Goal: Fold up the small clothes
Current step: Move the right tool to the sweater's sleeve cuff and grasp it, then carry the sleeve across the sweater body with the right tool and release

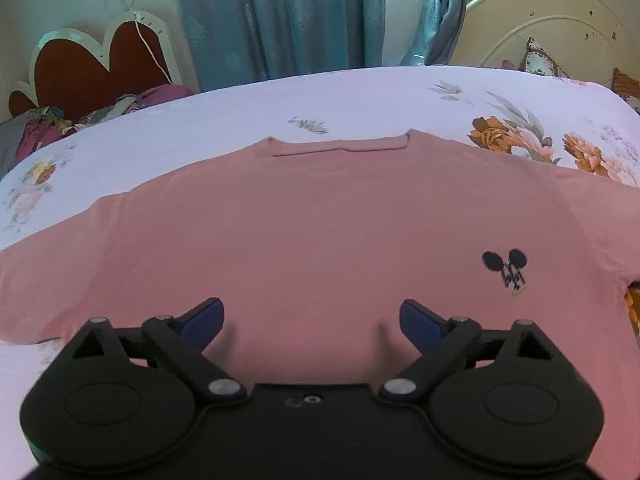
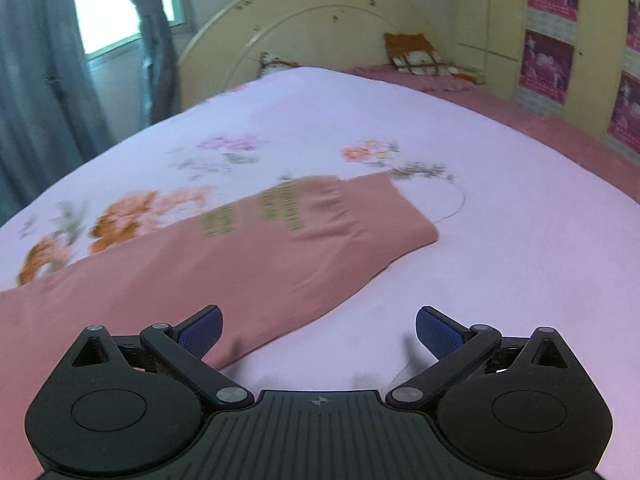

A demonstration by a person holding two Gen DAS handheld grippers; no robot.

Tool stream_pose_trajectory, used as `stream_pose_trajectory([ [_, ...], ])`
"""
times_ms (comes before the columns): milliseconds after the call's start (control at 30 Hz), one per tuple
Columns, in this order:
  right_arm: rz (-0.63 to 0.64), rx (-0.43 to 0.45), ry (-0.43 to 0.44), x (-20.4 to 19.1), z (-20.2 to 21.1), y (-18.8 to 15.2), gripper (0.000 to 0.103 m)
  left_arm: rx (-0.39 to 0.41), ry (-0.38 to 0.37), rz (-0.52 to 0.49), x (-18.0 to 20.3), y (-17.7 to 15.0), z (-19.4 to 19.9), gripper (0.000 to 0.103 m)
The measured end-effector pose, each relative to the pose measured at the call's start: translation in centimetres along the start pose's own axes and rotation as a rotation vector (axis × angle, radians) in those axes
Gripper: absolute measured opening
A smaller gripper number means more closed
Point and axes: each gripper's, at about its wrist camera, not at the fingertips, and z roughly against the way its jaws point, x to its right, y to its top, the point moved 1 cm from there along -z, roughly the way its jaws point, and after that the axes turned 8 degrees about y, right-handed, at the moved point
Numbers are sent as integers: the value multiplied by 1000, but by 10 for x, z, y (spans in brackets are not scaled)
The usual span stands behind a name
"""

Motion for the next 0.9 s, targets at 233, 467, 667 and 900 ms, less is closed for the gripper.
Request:
stream_pose_trajectory([
  [233,-128,-23,-13,40,-40,19,71,-7,18,-19,9,5,-8,85],
  [467,-130,18,-10,43,-55,33,17,-33,19,-17,4,5,-16,78],
  [667,-22,109,36,4,-30,39,16,-37,-3,7,-9,8,-17,70],
  [900,181,187,246,-114,21,32,16,-14,-12,54,-39,7,-12,70],
])
